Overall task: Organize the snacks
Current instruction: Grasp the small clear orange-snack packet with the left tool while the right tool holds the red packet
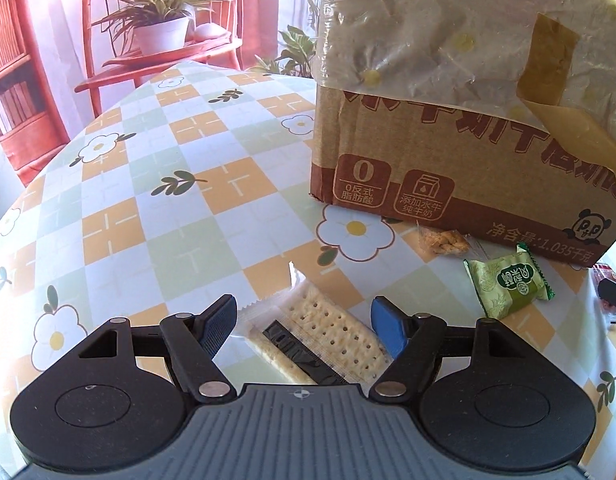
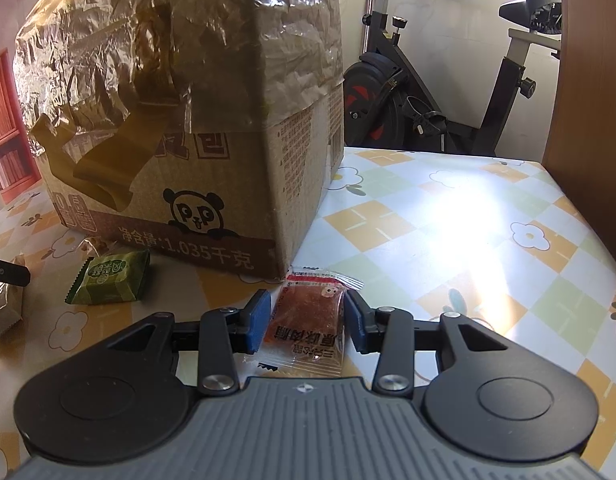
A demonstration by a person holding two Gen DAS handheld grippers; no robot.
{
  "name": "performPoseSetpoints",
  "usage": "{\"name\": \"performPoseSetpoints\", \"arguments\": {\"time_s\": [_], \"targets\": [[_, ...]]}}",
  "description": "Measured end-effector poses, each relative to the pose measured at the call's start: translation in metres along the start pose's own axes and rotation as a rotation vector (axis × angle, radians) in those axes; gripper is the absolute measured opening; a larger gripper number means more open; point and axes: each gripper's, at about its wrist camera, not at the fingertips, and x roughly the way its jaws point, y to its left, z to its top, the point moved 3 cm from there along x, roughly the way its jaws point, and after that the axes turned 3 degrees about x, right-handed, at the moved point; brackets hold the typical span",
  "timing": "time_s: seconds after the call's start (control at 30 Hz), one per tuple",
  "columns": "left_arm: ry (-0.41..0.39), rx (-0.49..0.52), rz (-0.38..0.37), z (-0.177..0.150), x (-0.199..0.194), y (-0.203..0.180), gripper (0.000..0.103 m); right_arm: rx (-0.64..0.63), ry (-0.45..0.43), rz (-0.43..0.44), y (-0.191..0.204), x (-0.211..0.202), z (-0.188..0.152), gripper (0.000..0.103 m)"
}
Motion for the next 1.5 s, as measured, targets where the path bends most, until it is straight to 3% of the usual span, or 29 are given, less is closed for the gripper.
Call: {"name": "performPoseSetpoints", "arguments": {"time_s": [0.1,0.2,0.27,0.4,0.57,1.0,1.3,1.5], "targets": [[-0.070,0.029,0.027,0.021,0.000,-0.002,0.069,-0.001,-0.009,-0.001,0.000,-0.002,-0.001,0.043],[-0.136,0.098,-0.100,0.036,-0.007,-0.021,0.059,0.000,-0.017,0.008,0.001,-0.003,-0.001,0.043],[-0.125,0.165,-0.162,0.039,-0.003,-0.038,0.044,-0.007,-0.018,0.009,0.002,-0.003,-0.001,0.043],[-0.119,0.220,-0.207,0.040,0.015,-0.058,0.033,-0.011,-0.010,0.009,0.001,-0.002,-0.001,0.043],[-0.145,0.247,-0.263,0.040,0.023,-0.069,0.032,0.000,-0.012,0.024,-0.001,-0.002,-0.001,0.043],[-0.140,0.276,-0.259,0.033,0.048,-0.088,0.033,-0.003,-0.005,0.022,0.000,0.000,-0.001,0.043],[-0.103,0.273,-0.343,0.004,0.022,-0.092,0.033,-0.002,-0.005,0.022,0.000,0.000,-0.001,0.043],[-0.139,0.289,-0.300,0.002,0.019,-0.091,0.033,-0.002,-0.005,0.021,0.000,0.000,-0.001,0.043]]}}
